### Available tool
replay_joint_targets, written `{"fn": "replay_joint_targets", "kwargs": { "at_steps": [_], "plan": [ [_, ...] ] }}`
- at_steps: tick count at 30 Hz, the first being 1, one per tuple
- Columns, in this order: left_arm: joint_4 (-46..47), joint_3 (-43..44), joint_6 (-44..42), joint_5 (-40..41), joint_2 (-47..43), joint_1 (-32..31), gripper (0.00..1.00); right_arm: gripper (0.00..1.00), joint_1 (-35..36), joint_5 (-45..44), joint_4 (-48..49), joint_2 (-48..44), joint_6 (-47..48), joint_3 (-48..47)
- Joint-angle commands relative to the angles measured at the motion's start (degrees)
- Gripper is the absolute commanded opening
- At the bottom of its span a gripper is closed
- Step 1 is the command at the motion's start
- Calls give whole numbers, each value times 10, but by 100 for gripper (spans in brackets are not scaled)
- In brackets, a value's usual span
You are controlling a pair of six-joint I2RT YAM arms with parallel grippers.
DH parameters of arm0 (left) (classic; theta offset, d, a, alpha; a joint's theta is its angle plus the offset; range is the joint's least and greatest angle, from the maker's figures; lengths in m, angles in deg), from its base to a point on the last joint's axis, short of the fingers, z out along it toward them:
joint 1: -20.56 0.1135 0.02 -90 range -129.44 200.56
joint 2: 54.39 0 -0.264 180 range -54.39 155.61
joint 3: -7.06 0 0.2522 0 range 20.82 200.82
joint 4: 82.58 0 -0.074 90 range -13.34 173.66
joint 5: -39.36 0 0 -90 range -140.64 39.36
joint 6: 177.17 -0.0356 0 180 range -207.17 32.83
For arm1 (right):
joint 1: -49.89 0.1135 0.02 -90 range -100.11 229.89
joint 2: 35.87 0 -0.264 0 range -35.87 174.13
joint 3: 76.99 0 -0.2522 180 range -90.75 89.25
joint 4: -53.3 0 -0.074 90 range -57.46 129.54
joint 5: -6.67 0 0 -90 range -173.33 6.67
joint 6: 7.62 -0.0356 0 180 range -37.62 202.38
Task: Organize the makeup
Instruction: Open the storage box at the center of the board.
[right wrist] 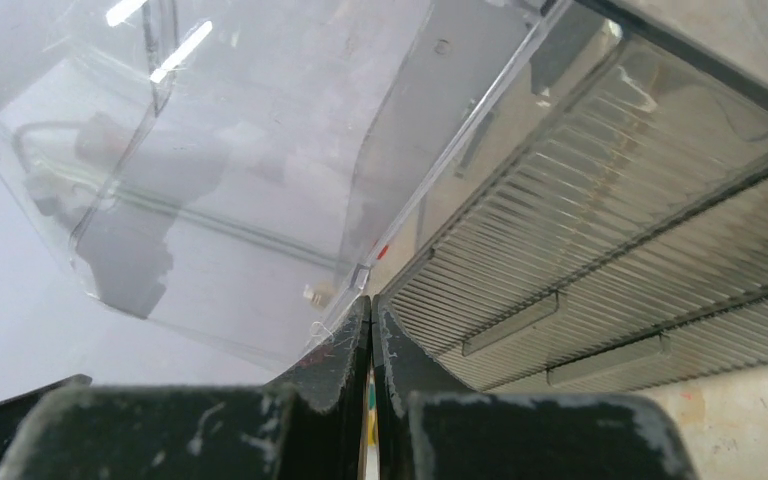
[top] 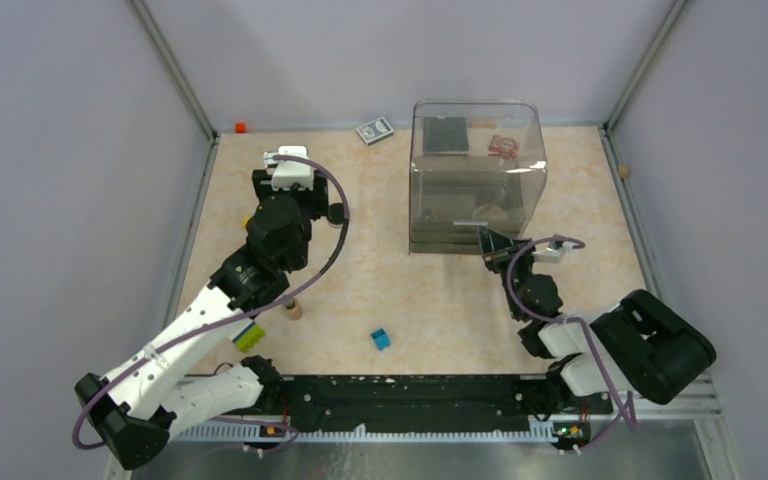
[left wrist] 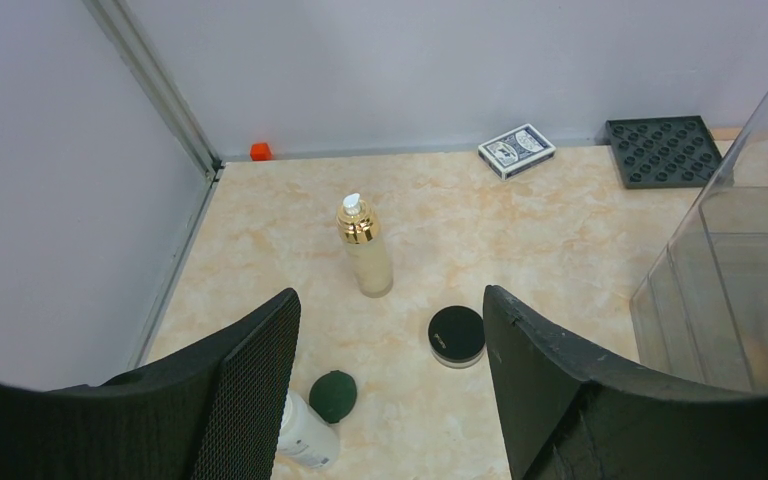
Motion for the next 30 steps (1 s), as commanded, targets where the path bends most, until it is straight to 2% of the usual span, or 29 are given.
{"fn": "replay_joint_targets", "kwargs": {
  "at_steps": [1,16,30],
  "plan": [
    [13,-3,8,-4,-9,3,73,0,-8,7,158,-47,41,-19],
    [12,-2,9,-8,-8,7,73,0,-7,-1,13,-180,146,-73],
    [11,-3,9,-10,-9,9,73,0,-9,18,-50,-165,243,-186]
  ]
}}
